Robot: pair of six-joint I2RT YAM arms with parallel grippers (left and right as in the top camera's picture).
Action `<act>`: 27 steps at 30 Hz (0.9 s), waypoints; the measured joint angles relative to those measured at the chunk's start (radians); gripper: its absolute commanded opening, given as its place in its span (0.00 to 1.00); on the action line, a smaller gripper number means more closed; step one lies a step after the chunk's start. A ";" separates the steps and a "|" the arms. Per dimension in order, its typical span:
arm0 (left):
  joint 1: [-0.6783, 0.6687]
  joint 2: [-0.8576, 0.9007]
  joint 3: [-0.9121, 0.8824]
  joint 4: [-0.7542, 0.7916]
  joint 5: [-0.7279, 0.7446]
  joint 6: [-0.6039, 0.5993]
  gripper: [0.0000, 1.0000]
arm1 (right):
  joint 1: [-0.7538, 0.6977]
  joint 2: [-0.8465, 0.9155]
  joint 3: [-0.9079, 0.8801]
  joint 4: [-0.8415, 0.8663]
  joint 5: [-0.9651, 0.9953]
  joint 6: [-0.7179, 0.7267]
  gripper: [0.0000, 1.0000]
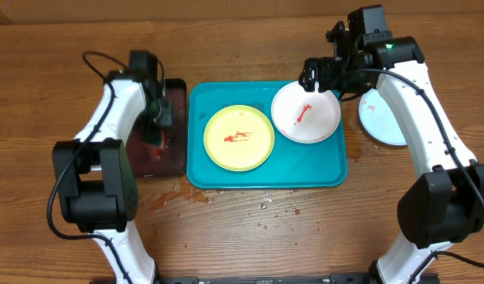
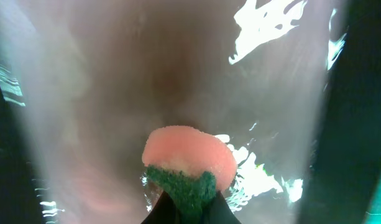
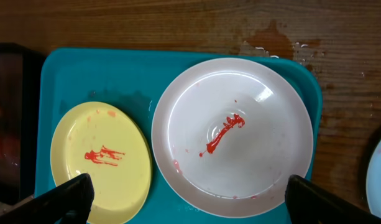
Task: Clean dirty plates on tray and stack at the side
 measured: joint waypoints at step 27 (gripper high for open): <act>-0.014 -0.060 0.053 0.051 -0.022 -0.028 0.04 | 0.000 0.000 0.000 -0.039 0.000 0.000 1.00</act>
